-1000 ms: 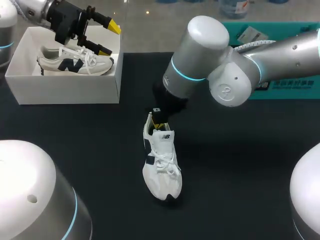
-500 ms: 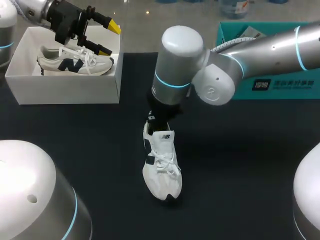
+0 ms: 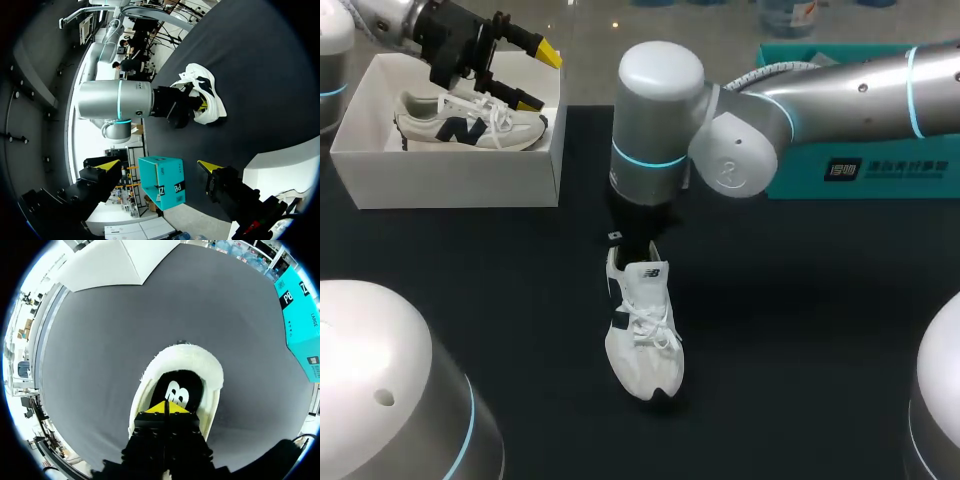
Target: Take the shoe out of the shoebox, open the shoe tongue, remove and reinsert the insole, then place the shoe into the shoebox
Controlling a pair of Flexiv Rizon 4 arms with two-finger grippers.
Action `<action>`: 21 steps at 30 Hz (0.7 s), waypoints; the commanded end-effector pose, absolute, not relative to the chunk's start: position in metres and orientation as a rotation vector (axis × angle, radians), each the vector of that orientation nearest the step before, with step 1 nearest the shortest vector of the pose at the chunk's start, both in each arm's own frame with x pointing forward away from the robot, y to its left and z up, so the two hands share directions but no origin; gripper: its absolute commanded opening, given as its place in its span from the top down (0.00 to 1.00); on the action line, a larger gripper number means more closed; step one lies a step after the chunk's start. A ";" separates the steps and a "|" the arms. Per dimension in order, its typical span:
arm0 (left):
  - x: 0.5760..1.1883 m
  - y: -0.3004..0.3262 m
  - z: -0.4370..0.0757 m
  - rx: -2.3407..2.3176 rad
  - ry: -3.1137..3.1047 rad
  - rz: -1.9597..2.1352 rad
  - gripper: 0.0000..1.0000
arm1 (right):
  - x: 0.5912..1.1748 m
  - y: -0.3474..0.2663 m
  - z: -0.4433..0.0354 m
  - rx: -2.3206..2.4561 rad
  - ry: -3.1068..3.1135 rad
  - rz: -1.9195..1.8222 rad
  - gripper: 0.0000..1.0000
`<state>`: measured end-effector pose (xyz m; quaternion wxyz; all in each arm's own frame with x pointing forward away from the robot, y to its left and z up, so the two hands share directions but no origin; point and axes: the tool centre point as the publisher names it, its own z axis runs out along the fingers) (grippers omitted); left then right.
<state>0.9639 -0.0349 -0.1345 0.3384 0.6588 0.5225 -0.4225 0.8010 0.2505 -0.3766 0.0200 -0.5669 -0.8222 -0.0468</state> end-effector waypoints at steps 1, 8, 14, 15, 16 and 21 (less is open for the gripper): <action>0.964 -0.035 -0.134 1.720 1.362 -1.098 0.00 | 0.796 0.253 -0.362 -1.760 -2.586 -0.045 1.00; 0.964 -0.035 -0.134 1.720 1.362 -1.098 0.00 | 0.786 0.246 -0.380 -1.750 -2.532 0.031 1.00; 0.964 -0.035 -0.134 1.720 1.362 -1.098 0.00 | 0.784 0.245 -0.401 -1.746 -2.498 0.084 1.00; 0.964 -0.035 -0.134 1.720 1.362 -1.098 0.00 | 0.784 0.245 -0.403 -1.745 -2.496 0.084 1.00; 0.964 -0.035 -0.134 1.720 1.362 -1.098 0.00 | 0.783 0.246 -0.405 -1.743 -2.490 0.091 1.00; 0.964 -0.035 -0.134 1.720 1.362 -1.098 0.00 | 0.781 0.248 -0.397 -1.758 -2.474 0.162 1.00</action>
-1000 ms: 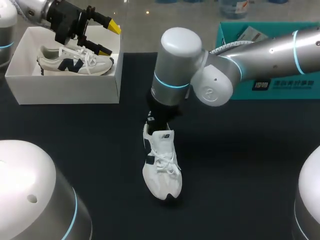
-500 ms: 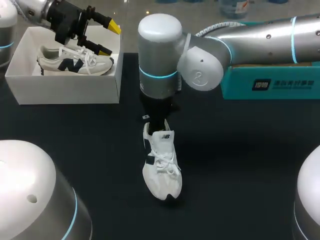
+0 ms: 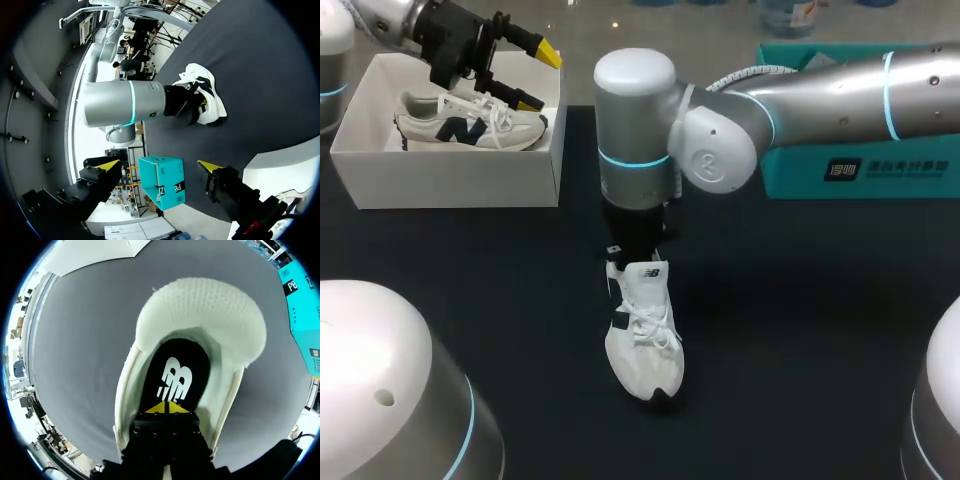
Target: Take the shoe out of the shoebox, open the shoe tongue, remove and reinsert the insole, then place the shoe into the shoebox
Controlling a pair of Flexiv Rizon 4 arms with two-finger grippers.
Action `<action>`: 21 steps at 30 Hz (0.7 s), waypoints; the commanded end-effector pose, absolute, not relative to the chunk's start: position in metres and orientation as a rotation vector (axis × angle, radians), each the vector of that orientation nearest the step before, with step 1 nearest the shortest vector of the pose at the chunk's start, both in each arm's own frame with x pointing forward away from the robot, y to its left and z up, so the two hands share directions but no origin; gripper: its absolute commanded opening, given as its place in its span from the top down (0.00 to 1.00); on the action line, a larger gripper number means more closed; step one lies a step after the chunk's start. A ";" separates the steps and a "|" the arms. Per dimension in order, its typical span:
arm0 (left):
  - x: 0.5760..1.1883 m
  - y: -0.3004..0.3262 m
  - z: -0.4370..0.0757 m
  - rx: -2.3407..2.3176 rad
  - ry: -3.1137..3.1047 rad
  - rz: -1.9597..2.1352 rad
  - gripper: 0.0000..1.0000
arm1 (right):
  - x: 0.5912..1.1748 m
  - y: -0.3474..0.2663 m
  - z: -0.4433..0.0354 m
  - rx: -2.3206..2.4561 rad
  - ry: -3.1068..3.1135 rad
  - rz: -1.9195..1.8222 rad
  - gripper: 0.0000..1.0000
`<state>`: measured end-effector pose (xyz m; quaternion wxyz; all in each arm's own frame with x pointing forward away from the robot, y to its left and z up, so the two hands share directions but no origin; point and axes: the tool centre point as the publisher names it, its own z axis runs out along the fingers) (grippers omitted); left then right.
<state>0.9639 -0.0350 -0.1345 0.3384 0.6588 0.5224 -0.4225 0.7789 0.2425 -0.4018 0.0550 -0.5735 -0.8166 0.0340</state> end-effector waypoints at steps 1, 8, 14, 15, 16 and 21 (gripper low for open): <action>0.964 -0.035 -0.134 1.720 1.362 -1.098 0.00 | 0.781 0.247 -0.394 -1.762 -2.469 0.179 1.00; 0.964 -0.035 -0.134 1.720 1.362 -1.098 0.00 | 0.775 0.245 -0.355 -1.699 -2.335 0.259 1.00; 0.964 -0.035 -0.134 1.720 1.362 -1.098 0.00 | 0.766 0.241 -0.348 -1.690 -2.273 0.271 1.00; 0.964 -0.035 -0.134 1.720 1.362 -1.098 0.00 | 0.764 0.240 -0.348 -1.689 -2.263 0.284 1.00; 0.964 -0.035 -0.134 1.720 1.362 -1.098 0.00 | 0.762 0.239 -0.348 -1.690 -2.259 0.289 1.00; 0.964 -0.035 -0.134 1.720 1.362 -1.098 0.00 | 0.758 0.237 -0.349 -1.692 -2.250 0.364 1.00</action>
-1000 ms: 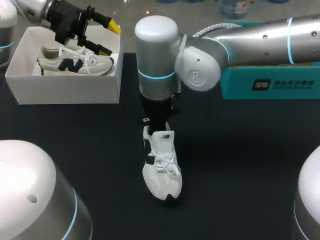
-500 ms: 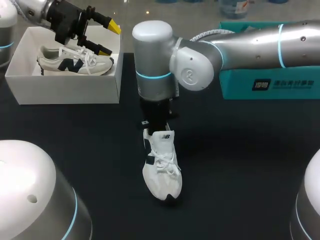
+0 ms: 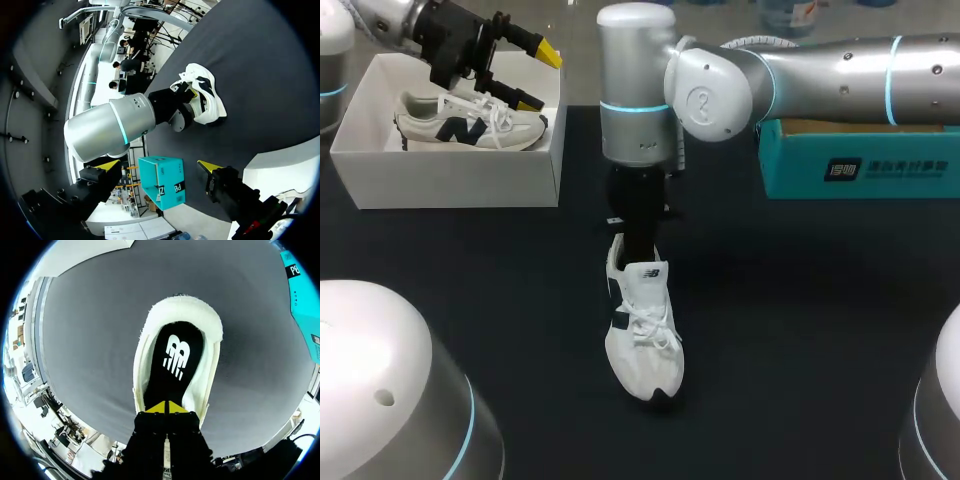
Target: Take the shoe out of the shoebox, open the shoe tongue, remove and reinsert the insole, then place the shoe into the shoebox
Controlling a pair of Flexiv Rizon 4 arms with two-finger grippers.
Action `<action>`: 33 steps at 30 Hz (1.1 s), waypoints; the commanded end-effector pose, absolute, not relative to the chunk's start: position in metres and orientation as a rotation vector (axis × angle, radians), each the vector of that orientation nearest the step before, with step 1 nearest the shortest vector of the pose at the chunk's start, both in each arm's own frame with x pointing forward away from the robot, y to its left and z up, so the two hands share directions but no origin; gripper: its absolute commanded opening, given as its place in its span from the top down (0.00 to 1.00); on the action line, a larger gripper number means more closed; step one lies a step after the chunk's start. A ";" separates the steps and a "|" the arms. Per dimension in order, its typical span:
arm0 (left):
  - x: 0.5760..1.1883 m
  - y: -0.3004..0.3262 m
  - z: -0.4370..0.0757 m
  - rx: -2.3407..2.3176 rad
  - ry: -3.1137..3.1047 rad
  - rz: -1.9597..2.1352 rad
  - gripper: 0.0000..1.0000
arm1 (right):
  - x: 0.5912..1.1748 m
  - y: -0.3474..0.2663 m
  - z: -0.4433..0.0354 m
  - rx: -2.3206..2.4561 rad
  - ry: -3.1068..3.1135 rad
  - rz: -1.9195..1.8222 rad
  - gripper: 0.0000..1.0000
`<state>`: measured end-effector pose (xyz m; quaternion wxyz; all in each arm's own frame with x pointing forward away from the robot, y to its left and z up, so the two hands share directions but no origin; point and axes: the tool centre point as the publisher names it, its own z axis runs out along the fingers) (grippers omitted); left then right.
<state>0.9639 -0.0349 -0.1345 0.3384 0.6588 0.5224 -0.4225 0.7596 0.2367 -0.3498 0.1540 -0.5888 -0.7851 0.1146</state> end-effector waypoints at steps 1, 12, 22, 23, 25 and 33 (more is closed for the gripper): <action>0.964 -0.035 -0.134 1.720 1.362 -1.098 0.00 | 0.757 0.237 -0.348 -1.690 -2.248 0.367 1.00; 0.964 -0.035 -0.134 1.720 1.362 -1.098 0.00 | 0.756 0.236 -0.345 -1.682 -2.223 0.407 0.00; 0.964 -0.035 -0.134 1.720 1.362 -1.098 0.00 | 0.749 0.230 -0.355 -1.660 -2.179 0.411 0.00; 0.964 -0.035 -0.134 1.720 1.362 -1.098 0.00 | 0.748 0.229 -0.356 -1.656 -2.174 0.414 0.00; 0.964 -0.035 -0.134 1.720 1.362 -1.098 0.00 | 0.747 0.228 -0.358 -1.650 -2.165 0.420 0.00; 0.964 -0.035 -0.134 1.720 1.362 -1.098 0.00 | 0.743 0.230 -0.354 -1.635 -2.155 0.441 0.00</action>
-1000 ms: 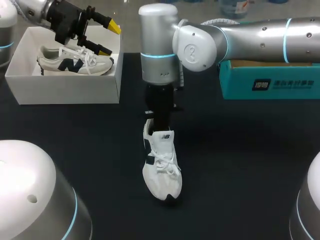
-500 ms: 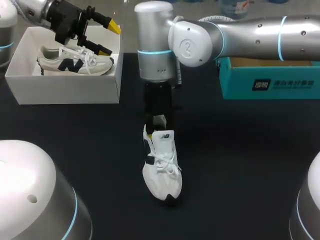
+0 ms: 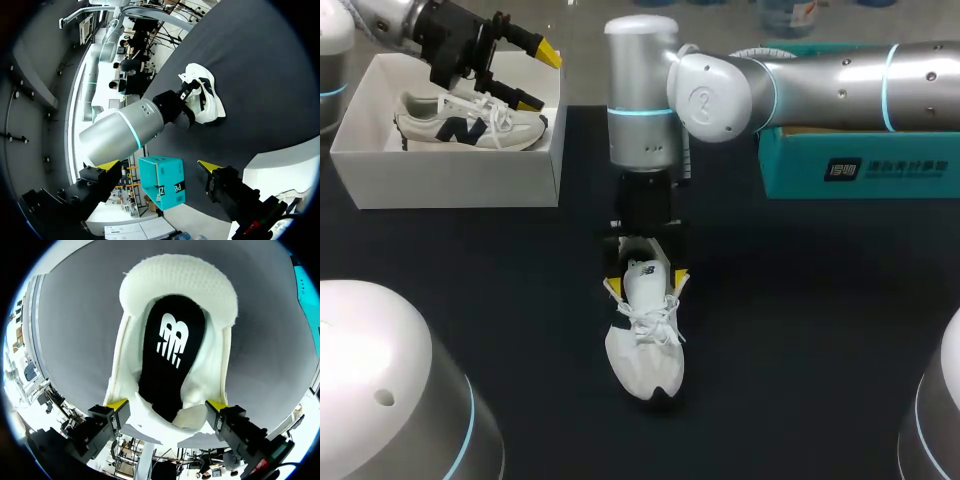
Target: Take the shoe out of the shoebox, open the shoe tongue, remove and reinsert the insole, then place the shoe into the shoebox
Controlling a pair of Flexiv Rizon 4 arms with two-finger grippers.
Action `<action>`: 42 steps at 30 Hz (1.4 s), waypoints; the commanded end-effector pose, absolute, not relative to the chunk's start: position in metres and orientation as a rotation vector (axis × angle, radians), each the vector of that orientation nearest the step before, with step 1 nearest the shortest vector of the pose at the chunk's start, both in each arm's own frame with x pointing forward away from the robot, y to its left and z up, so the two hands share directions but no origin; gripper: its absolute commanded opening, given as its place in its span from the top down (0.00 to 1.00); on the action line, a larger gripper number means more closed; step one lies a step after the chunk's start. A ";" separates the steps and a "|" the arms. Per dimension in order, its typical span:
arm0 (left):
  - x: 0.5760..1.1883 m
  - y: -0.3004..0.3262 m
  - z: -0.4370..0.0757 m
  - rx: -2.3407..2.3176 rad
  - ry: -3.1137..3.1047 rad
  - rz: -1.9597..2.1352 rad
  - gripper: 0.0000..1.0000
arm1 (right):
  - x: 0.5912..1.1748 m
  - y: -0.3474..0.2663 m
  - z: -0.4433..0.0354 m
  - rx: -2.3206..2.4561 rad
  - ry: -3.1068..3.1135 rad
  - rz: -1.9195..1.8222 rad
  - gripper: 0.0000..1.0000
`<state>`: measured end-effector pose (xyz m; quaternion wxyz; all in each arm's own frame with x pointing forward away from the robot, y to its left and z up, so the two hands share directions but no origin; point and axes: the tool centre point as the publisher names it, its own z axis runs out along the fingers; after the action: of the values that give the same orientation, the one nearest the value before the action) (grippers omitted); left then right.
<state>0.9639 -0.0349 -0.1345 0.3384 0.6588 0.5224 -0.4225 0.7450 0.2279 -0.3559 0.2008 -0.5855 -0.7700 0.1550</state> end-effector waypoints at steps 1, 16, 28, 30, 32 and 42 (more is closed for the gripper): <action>0.964 -0.035 -0.134 1.720 1.362 -1.098 0.00 | 0.742 0.231 -0.351 -1.633 -2.156 0.444 0.00; 0.964 -0.035 -0.134 1.720 1.362 -1.098 0.00 | 0.723 0.236 -0.306 -1.726 -2.176 0.417 1.00; 0.964 -0.035 -0.134 1.720 1.362 -1.098 0.00 | 0.726 0.232 -0.318 -1.738 -2.160 0.410 1.00; 0.964 -0.035 -0.134 1.720 1.362 -1.098 0.00 | 0.729 0.232 -0.323 -1.733 -2.160 0.403 1.00; 0.964 -0.035 -0.134 1.720 1.362 -1.098 0.00 | 0.731 0.233 -0.329 -1.725 -2.159 0.397 1.00; 0.964 -0.035 -0.134 1.720 1.362 -1.098 0.00 | 0.733 0.232 -0.339 -1.712 -2.142 0.403 1.00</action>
<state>0.9639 -0.0350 -0.1345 0.3384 0.6588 0.5224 -0.4225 0.7332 0.2310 -0.3448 0.1916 -0.6048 -0.7598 0.1423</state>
